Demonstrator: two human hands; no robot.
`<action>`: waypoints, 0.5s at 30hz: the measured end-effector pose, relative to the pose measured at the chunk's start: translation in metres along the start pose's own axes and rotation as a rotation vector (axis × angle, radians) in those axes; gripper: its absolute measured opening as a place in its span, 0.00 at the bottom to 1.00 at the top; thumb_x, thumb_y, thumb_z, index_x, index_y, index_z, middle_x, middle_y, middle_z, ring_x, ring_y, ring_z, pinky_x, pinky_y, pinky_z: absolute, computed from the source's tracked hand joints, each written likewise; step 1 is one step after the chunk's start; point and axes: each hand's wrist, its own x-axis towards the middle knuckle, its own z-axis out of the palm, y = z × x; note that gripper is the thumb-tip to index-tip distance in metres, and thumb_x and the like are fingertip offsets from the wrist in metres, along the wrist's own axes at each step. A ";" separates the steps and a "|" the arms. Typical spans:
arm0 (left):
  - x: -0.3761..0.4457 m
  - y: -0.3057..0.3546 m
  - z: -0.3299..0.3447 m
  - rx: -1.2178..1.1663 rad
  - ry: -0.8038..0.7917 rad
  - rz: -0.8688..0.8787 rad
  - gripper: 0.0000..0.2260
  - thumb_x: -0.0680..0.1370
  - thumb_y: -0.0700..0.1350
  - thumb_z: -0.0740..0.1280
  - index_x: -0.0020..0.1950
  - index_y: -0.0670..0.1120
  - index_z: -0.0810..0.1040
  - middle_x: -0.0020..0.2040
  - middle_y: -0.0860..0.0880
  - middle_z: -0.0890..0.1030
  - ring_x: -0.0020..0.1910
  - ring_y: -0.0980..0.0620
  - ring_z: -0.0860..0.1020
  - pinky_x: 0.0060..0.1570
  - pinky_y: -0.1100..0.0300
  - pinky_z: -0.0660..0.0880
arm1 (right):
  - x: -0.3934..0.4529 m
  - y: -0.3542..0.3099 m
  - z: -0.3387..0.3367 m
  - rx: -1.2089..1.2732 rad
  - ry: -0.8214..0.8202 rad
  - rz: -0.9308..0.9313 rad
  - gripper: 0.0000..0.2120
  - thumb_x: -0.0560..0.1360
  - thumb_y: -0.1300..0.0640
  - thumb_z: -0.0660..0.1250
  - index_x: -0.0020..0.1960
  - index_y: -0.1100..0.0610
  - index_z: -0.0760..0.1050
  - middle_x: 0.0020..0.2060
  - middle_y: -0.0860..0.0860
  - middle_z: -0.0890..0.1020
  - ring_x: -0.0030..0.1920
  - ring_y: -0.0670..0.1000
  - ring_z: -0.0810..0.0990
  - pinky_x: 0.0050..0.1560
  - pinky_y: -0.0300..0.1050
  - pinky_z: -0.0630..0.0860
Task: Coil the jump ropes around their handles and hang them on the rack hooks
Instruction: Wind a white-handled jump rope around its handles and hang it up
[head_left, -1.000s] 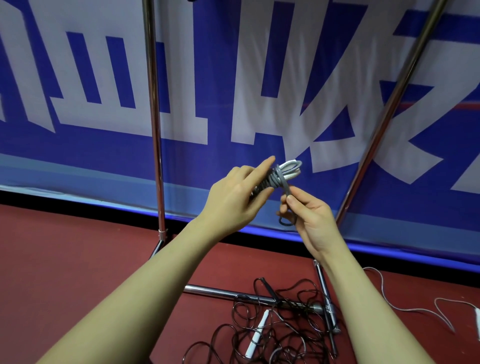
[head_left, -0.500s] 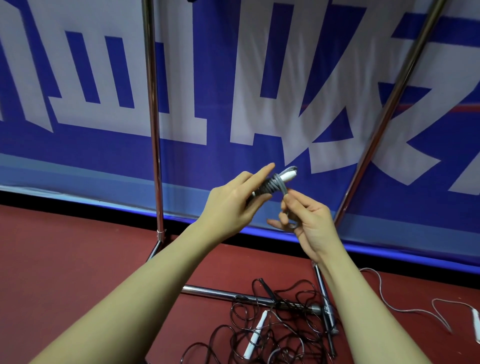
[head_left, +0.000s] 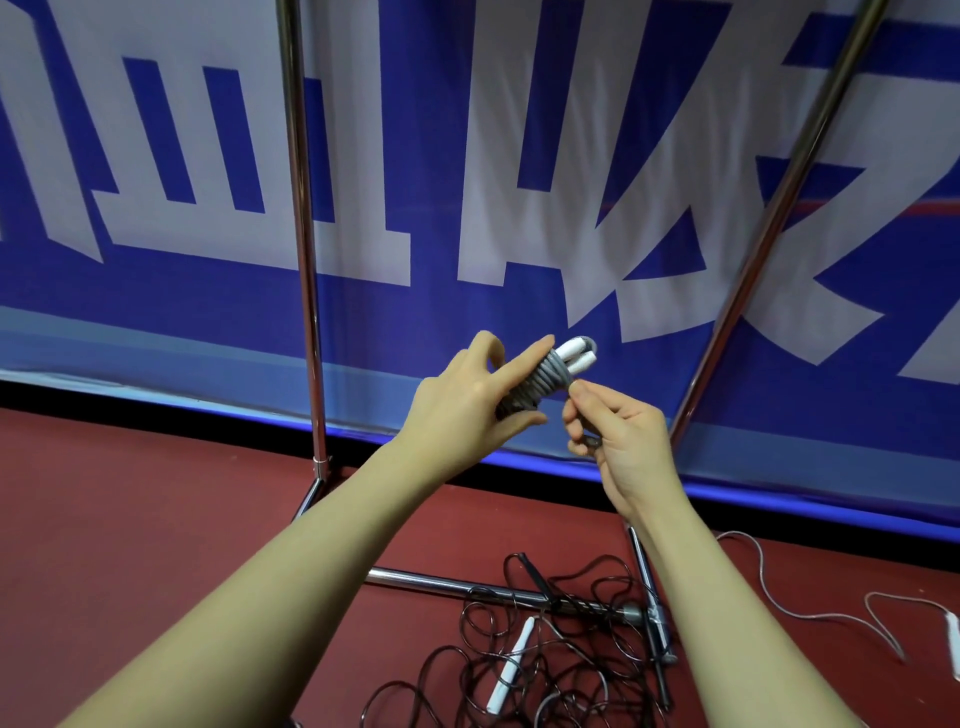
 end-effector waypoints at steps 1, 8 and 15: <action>0.000 -0.001 0.001 0.044 0.049 0.011 0.29 0.73 0.58 0.67 0.74 0.56 0.67 0.50 0.46 0.73 0.38 0.49 0.72 0.25 0.63 0.62 | 0.000 0.000 0.000 -0.001 0.015 0.005 0.10 0.77 0.64 0.65 0.39 0.59 0.81 0.28 0.51 0.76 0.27 0.46 0.70 0.27 0.38 0.66; -0.002 0.006 0.002 -0.029 0.166 0.027 0.20 0.78 0.55 0.59 0.70 0.55 0.70 0.47 0.49 0.77 0.38 0.51 0.76 0.24 0.61 0.69 | 0.003 -0.001 0.004 0.093 0.102 0.029 0.06 0.76 0.60 0.67 0.42 0.59 0.81 0.30 0.51 0.77 0.28 0.46 0.70 0.29 0.39 0.67; -0.001 0.003 0.006 0.065 0.100 0.020 0.28 0.69 0.61 0.67 0.69 0.59 0.66 0.45 0.48 0.76 0.32 0.51 0.74 0.25 0.70 0.55 | 0.001 0.003 0.003 0.062 0.037 0.053 0.10 0.78 0.60 0.64 0.40 0.61 0.80 0.31 0.51 0.76 0.30 0.46 0.69 0.30 0.39 0.67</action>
